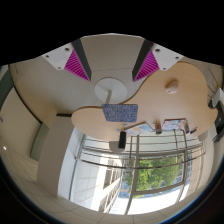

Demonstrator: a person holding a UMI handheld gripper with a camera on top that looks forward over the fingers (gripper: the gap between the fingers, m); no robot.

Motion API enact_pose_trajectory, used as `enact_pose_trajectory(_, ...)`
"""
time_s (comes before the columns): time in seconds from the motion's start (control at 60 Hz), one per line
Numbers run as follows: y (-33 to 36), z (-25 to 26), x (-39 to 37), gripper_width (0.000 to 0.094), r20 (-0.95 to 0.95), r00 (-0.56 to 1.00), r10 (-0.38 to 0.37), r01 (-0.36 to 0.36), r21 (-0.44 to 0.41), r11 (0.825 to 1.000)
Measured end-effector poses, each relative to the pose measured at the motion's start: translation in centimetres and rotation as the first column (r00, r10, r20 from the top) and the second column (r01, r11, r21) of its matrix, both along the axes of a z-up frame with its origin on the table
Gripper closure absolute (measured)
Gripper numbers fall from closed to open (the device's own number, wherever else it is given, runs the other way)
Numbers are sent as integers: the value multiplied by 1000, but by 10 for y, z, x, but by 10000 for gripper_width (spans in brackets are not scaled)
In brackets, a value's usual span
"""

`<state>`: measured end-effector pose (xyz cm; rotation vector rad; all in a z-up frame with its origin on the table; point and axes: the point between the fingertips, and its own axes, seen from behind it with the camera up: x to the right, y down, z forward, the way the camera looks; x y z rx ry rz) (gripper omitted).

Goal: Arrange mouse

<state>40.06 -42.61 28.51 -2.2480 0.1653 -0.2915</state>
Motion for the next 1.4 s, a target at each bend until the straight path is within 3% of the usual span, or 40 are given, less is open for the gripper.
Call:
enact_pose_trajectory(0.133, -7, -20, -11, 89, -12, 1000, 0, -1, -25, 1000)
enact_pose_trajectory(0.333, -17, -97, -56, 89, -41, 999, -3, 1, -55, 998)
enact_pose_trajectory(0.567, -4, -208, -189, 91, -128, 990, 62, -65, -19, 998)
enact_pose_trajectory(0.9, 143, -271, -333, 90, -179, 973, 146, -133, 80, 988)
enact_pose_trajectory(1.167, 234, -298, -339, 102, -190, 979, 79, -66, 73, 995)
enact_pose_trajectory(1.3, 259, -299, -332, 160, -171, 984, 52, -39, 78, 996)
enact_pose_trajectory(1.4, 271, -301, -326, 319, -129, 991, 26, -17, 72, 997)
